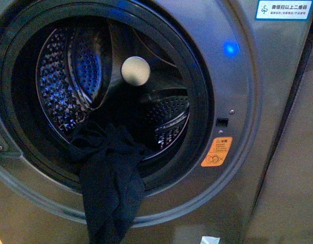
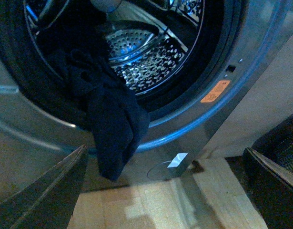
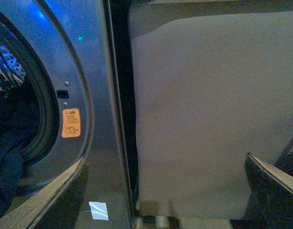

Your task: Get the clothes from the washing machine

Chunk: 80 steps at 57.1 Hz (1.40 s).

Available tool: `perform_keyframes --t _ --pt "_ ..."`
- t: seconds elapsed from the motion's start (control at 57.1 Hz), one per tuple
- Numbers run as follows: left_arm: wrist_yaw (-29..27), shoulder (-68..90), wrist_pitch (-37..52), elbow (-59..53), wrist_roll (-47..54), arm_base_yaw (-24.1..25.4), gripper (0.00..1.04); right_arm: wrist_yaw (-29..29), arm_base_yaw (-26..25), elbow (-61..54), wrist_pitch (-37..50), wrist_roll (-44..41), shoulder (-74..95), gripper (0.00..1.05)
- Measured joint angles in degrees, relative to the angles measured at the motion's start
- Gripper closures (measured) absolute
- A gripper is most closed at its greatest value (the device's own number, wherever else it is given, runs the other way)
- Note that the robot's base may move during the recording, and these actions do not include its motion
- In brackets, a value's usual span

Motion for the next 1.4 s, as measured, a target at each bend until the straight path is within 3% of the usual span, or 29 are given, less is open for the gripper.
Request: perform_keyframes --t 0.175,0.42,0.718,1.174,1.401 --pt "-3.7 24.8 10.6 12.6 1.3 -5.1 0.07 -0.1 0.0 0.0 0.0 0.0 0.0 0.07" --pt "-7.4 48.8 13.7 27.3 4.7 -11.0 0.07 -0.1 0.0 0.0 0.0 0.0 0.0 0.07" --pt "-7.6 65.9 10.4 40.1 8.9 -14.1 0.07 -0.1 0.0 0.0 0.0 0.0 0.0 0.07" --pt "-12.4 84.4 3.2 57.7 14.5 -14.5 0.07 -0.1 0.0 0.0 0.0 0.0 0.0 0.07" --pt "-18.8 93.3 -0.2 68.9 22.4 -13.4 0.07 -0.1 0.0 0.0 0.0 0.0 0.0 0.07"
